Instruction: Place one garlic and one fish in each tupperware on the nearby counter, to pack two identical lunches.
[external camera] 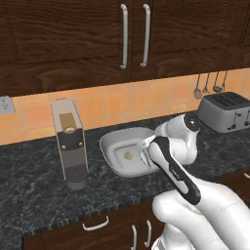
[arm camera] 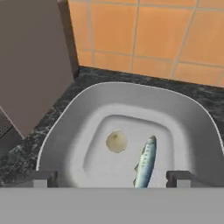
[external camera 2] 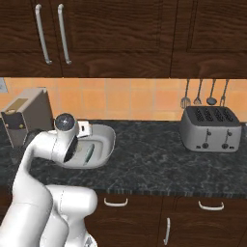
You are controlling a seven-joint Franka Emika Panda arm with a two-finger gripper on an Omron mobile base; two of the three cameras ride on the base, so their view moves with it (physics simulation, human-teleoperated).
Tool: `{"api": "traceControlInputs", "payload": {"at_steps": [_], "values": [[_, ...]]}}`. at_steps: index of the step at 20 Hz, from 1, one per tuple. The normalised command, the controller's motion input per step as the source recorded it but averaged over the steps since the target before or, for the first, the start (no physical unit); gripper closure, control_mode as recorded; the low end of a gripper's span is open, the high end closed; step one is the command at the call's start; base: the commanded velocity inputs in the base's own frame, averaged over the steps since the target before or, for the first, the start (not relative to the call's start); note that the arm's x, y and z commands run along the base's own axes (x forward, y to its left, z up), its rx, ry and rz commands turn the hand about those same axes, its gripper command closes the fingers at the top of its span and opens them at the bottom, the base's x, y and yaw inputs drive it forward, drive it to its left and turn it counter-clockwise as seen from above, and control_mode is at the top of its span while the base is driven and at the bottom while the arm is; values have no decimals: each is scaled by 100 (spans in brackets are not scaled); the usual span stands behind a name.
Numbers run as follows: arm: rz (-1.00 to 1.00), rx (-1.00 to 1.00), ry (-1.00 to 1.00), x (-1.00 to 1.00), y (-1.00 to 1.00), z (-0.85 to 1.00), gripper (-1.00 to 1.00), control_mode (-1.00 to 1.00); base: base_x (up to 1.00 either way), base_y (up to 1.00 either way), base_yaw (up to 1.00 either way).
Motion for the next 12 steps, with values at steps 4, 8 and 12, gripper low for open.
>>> {"api": "traceControlInputs", "payload": {"at_steps": [4, 8, 12], "values": [[15, 13, -40, -100, -64, 75, -100, -100, 0, 0, 0], [14, 16, -37, -100, -44, 93, -100, -100, 0, 0, 0], [9, 7, -32, -100, -7, 91, -100, -100, 0, 0, 0]]}}
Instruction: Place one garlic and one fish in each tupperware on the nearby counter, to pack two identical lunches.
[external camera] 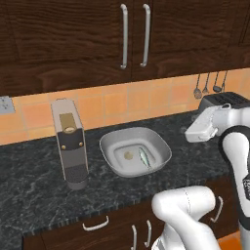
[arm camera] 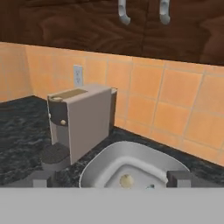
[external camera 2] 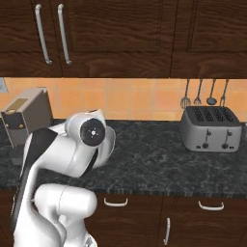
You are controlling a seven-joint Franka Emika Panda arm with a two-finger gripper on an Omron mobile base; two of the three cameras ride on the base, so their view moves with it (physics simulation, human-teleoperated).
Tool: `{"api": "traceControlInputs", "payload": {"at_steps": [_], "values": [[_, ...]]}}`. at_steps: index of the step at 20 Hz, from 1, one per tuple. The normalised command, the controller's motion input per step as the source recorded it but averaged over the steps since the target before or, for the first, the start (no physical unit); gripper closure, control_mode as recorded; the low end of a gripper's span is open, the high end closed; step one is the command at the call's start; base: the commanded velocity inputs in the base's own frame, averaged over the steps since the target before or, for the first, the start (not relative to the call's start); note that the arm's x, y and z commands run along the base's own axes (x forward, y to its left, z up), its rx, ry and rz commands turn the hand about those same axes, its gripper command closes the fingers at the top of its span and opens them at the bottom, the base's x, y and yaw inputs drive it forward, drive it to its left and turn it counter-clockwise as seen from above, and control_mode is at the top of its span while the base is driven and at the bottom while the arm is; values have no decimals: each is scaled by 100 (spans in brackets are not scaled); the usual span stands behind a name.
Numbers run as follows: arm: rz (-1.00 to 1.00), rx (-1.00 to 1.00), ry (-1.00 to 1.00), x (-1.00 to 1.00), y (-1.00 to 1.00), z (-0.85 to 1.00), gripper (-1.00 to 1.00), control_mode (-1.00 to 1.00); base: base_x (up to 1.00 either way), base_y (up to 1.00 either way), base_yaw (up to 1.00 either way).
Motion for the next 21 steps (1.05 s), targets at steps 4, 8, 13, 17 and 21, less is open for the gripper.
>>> {"api": "traceControlInputs", "payload": {"at_steps": [4, 8, 13, 17, 21], "values": [[1, -4, -24, -67, 46, 72, -100, -100, 0, 0, 0], [0, -20, -22, -60, 98, 50, -100, -100, 0, 0, 0], [3, -26, -10, -65, 99, 52, -100, -100, 0, 0, 0], [-4, -15, 7, -95, 38, 73, -100, -100, 0, 0, 0], [-22, -1, 13, -100, -60, 23, -100, -100, 0, 0, 0]]}}
